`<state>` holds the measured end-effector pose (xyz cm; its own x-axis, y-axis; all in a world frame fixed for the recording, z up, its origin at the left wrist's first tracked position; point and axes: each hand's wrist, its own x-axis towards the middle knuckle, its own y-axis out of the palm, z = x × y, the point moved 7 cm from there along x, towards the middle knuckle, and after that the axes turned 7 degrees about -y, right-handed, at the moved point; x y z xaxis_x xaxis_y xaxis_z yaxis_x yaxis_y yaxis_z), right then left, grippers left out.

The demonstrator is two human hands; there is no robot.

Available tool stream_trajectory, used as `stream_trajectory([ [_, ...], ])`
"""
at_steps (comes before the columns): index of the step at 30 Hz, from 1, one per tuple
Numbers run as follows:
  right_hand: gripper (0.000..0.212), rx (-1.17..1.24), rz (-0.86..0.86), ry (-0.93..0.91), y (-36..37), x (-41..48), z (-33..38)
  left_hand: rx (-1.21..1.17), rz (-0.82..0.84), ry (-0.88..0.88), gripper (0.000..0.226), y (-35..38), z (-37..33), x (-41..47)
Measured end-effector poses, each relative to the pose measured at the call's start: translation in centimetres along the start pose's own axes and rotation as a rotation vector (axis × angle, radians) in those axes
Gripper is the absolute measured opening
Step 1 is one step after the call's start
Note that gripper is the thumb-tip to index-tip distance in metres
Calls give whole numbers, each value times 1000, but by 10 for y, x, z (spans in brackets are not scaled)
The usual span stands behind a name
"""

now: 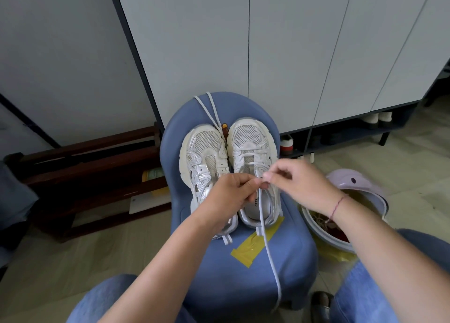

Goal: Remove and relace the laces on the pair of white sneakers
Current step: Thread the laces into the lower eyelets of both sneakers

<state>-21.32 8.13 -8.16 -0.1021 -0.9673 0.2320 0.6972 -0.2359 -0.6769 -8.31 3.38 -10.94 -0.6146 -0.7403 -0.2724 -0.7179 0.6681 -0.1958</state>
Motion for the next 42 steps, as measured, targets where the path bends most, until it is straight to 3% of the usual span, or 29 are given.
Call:
stream_trajectory([
  [4,25,-80,-383,181,-56,-3,-26,-27,7,0,26,-5,-1,-1],
  [6,26,-137,-442,232,-65,-8,-34,-42,-2,8,27,-6,-1,-1],
  [9,12,-146,-283,131,-43,-5,-21,10,-43,33,26,-6,-2,2],
  [13,21,244,81,4,15,-1,1,96,-126,126,23,-6,-12,4],
  [17,14,97,-37,-9,4,11,-4,113,-231,176,21,-10,-16,5],
  [23,20,39,29,0,-9,38,-11,101,-334,81,17,-15,-10,18],
  [30,10,-105,26,80,-1,50,-34,-33,-200,-78,26,-3,1,40],
  [36,10,-252,26,44,-1,57,-30,-362,-80,-174,33,5,8,50],
  [38,9,-240,2,59,-2,58,-34,-359,-99,-188,28,6,11,53],
  [42,9,-281,-18,81,-4,60,-35,-385,-124,-200,38,7,13,55],
])
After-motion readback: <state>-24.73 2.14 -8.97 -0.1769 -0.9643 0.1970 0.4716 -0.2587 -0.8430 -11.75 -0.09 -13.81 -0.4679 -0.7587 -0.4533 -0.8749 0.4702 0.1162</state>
